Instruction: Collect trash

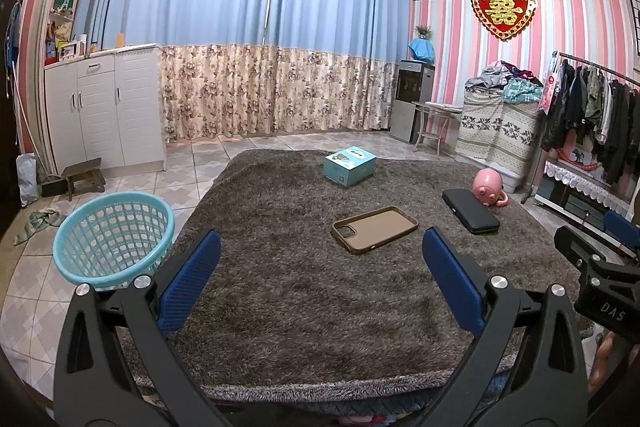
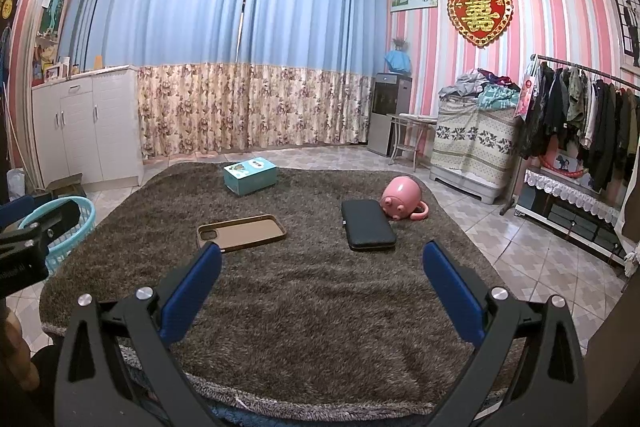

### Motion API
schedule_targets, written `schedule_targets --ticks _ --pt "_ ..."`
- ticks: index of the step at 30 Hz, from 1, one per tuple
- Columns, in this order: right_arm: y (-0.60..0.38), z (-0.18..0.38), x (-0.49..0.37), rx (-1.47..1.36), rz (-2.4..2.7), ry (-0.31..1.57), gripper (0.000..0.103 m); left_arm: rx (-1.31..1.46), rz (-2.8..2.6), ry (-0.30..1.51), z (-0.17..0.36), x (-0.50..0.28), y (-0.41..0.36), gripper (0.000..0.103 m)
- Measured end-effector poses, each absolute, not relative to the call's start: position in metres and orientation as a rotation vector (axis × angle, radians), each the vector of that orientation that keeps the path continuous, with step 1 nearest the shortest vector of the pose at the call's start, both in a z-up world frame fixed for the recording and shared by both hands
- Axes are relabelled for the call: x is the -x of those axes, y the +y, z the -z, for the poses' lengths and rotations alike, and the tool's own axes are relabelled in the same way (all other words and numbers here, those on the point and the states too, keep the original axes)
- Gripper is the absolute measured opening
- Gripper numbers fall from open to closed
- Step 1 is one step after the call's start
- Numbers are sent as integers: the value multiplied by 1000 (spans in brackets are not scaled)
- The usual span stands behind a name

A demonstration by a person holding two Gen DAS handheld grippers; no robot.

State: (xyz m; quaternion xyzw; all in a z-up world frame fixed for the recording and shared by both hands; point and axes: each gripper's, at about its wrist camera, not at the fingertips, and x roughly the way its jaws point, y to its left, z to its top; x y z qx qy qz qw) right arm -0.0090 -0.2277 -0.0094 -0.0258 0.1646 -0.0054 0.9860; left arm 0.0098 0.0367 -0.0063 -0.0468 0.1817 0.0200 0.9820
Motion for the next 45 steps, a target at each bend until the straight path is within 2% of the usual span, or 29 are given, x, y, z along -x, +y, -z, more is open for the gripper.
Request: schedule_targets --ticks 45 --pt "-222 14 5 56 -1 331 98 91 -40 357 5 -9 40 98"
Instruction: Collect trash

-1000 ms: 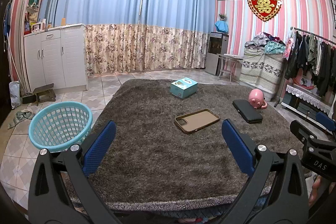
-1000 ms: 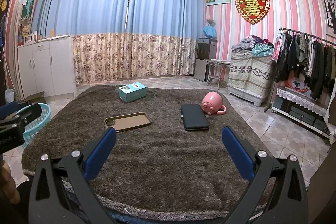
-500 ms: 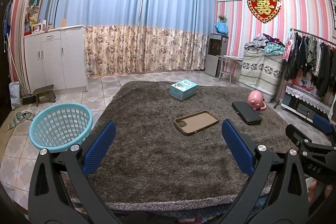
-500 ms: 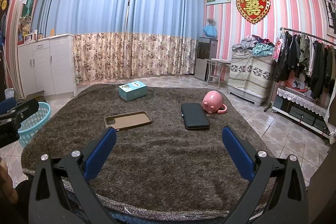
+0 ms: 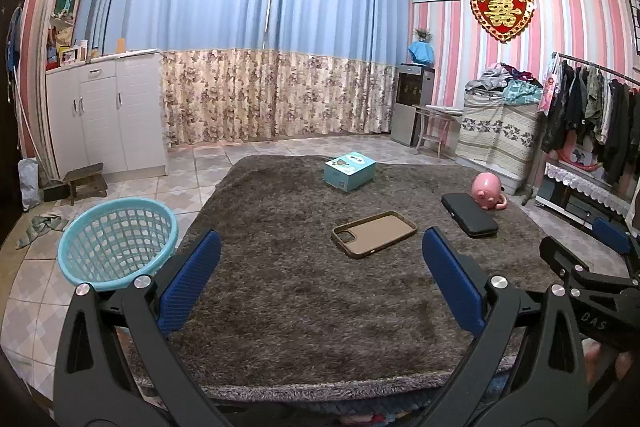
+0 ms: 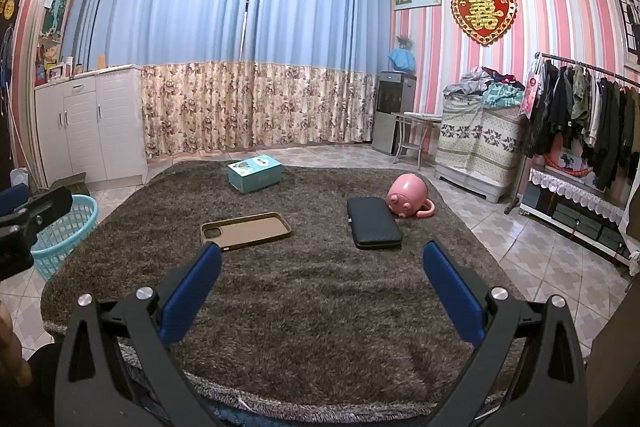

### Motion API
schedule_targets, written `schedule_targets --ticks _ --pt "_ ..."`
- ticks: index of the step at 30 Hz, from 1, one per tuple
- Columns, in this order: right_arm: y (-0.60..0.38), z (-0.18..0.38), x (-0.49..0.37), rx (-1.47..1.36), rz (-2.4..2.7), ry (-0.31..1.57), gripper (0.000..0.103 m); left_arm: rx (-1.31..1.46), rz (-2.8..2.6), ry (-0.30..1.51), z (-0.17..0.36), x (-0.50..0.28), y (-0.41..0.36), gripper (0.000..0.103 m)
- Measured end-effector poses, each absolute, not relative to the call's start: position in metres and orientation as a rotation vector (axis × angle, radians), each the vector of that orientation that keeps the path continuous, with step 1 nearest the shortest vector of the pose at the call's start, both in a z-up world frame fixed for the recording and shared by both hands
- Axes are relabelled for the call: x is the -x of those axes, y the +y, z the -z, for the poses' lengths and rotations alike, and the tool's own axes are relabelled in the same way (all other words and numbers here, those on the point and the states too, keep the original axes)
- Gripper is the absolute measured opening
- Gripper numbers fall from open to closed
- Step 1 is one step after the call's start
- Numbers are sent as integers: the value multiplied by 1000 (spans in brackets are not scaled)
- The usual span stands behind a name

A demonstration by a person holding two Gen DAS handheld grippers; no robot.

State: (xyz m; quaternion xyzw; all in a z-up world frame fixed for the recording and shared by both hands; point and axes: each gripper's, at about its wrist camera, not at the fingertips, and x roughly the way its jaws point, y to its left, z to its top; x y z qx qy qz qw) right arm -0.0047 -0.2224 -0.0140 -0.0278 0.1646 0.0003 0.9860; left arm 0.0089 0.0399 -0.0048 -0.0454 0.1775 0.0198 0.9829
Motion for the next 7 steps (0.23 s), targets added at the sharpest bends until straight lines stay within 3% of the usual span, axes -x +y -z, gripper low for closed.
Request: schedule_targets --ticks 7 --pt "-221 16 1 56 0 335 98 112 -33 381 6 -14 49 98"
